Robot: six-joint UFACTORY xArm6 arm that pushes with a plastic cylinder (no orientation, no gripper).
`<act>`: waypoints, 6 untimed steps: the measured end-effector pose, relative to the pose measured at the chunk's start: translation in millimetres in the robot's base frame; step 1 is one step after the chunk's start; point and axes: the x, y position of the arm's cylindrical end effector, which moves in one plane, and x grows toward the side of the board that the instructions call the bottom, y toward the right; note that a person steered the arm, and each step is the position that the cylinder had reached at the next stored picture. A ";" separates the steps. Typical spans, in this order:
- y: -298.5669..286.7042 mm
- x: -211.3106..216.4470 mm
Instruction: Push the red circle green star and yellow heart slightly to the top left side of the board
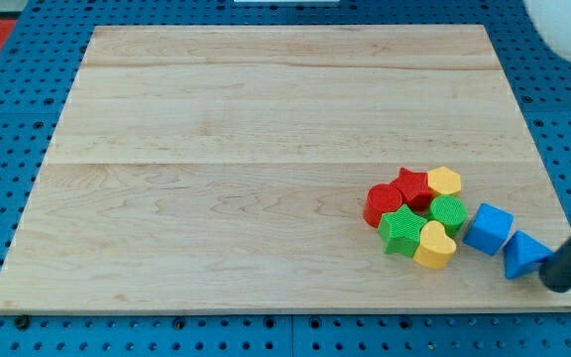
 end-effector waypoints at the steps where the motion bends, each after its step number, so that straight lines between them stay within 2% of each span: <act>1: -61.6 -4.9; 2: -100.3 -5.5; 4: -77.1 -21.6; 5: -86.9 -33.2; 6: -82.5 -19.6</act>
